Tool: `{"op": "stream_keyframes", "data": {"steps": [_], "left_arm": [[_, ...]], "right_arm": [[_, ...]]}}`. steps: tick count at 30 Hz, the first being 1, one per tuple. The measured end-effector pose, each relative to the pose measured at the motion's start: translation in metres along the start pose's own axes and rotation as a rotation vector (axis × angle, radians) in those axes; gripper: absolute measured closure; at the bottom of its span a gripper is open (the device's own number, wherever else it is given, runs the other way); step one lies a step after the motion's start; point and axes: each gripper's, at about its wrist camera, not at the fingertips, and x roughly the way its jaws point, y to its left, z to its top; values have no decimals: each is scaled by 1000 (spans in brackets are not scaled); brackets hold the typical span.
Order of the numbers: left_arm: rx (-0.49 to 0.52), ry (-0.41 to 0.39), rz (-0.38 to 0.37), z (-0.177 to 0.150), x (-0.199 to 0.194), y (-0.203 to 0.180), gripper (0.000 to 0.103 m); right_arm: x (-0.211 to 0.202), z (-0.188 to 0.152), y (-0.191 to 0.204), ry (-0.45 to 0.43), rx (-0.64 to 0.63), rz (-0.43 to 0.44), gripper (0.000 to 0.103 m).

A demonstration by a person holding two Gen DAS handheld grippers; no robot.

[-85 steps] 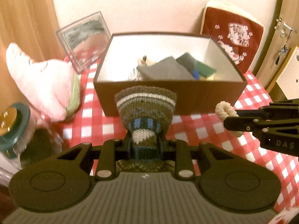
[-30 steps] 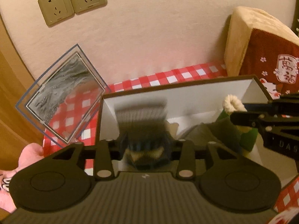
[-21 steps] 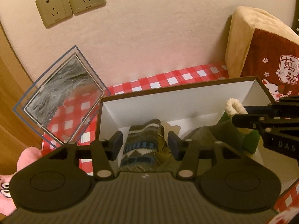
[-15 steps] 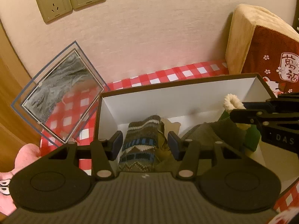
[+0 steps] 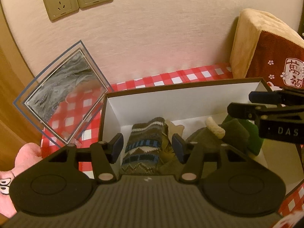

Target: Organize soft objects

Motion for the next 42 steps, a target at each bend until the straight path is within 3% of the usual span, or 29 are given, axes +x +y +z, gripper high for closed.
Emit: {"op": "stream_keyframes", "data": {"steps": [20, 31, 42], "left_arm": [[-19, -15, -9, -9, -32, -12, 45], [-52, -65, -26, -34, -84, -27, 39], [-99, -118, -25, -74, -152, -57, 34]], "right_arm": [[-28, -20, 0, 38, -3, 4, 37], [-93, -40, -5, -26, 46, 41, 35], [-170, -69, 0, -77, 9, 36, 31]]}}
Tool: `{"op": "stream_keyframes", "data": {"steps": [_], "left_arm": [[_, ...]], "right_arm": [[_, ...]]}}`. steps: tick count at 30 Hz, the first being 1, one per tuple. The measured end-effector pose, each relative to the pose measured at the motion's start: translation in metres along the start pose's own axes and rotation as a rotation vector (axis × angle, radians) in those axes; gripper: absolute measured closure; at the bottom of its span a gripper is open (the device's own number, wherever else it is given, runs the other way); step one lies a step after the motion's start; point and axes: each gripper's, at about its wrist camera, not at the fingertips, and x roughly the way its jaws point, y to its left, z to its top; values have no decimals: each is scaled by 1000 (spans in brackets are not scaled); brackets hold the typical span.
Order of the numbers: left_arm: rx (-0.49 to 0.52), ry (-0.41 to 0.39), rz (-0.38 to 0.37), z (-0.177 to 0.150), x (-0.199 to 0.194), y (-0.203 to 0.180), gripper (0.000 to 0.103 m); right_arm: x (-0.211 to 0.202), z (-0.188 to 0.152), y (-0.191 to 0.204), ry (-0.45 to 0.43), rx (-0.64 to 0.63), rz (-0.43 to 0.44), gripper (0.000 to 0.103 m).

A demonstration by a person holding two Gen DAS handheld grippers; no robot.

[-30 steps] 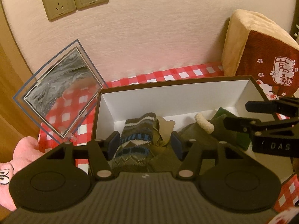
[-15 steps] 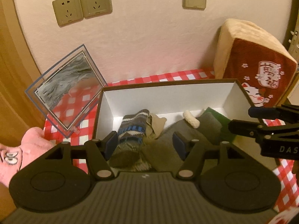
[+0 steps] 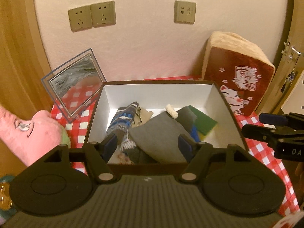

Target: Organize soft objects

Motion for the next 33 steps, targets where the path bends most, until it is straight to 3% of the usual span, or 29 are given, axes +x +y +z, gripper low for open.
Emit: {"op": "stream_keyframes", "data": {"steps": [12, 16, 20, 33], "left_arm": [[-49, -24, 48, -54, -74, -47, 30], [-78, -18, 58, -77, -93, -60, 28], [-95, 10, 64, -96, -109, -70, 28], [-118, 95, 82, -146, -146, -77, 28]], "right_arm": [[-71, -42, 12, -2, -56, -17, 27], [-90, -55, 6, 3, -10, 40, 27], [-104, -65, 5, 30, -1, 75, 27], [-128, -106, 15, 178, 19, 63, 27]]}}
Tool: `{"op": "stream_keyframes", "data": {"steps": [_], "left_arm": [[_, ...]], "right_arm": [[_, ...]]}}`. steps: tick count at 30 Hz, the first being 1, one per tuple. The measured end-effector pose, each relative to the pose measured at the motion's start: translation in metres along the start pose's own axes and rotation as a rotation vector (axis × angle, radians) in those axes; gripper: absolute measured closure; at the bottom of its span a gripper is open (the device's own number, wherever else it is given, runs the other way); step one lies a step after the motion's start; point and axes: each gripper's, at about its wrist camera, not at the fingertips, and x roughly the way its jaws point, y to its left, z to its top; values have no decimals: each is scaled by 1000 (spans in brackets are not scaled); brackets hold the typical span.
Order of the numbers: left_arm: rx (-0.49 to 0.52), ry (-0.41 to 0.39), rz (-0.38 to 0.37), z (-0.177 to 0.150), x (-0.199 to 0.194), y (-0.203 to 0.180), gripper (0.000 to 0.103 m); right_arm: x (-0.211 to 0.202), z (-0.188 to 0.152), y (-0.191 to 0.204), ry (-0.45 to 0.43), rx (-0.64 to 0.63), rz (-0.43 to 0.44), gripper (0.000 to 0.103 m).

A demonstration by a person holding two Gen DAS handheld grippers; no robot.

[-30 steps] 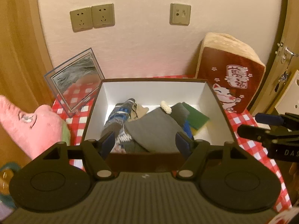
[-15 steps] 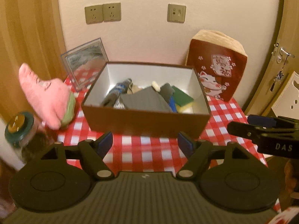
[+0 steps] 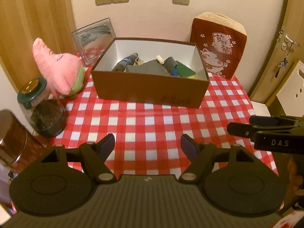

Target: Organize soft objects

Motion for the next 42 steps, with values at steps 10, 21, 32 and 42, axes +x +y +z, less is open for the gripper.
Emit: {"op": "stream_keyframes", "data": {"steps": [10, 21, 32, 42], "left_arm": [[5, 38, -49, -37, -23, 18, 28], [60, 54, -108, -71, -47, 41, 28], [79, 68, -134, -98, -62, 61, 28], [76, 70, -138, -107, -69, 68, 28]], "right_arm": [[-13, -35, 37, 69, 41, -57, 27], [-39, -78, 88, 87, 71, -111, 27], [-53, -106, 125, 87, 90, -150, 27], [-58, -119, 141, 91, 82, -162, 27]]}}
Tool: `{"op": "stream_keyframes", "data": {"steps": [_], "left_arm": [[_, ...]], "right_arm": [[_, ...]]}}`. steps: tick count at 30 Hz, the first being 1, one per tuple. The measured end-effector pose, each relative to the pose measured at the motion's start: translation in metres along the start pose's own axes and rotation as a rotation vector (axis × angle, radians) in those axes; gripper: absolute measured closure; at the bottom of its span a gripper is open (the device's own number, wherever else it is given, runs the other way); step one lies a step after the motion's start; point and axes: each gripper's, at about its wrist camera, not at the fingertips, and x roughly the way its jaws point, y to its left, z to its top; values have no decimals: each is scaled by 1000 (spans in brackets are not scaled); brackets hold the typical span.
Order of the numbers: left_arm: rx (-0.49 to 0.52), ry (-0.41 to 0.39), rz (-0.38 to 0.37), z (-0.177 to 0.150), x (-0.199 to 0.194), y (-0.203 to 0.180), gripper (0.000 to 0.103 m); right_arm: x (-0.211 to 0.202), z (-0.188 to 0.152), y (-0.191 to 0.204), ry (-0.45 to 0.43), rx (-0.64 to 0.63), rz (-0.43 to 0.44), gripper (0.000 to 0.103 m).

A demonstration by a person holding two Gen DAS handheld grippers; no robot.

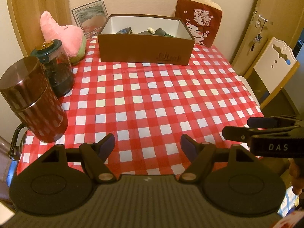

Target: Organize soft objects

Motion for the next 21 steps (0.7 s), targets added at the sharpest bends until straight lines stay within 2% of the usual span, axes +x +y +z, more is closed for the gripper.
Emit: {"op": "stream_keyframes", "data": {"steps": [21], "left_arm": [[-8, -7, 3, -3, -7, 5, 28]], "right_arm": [[2, 1, 6, 7, -15, 0, 27]]}}
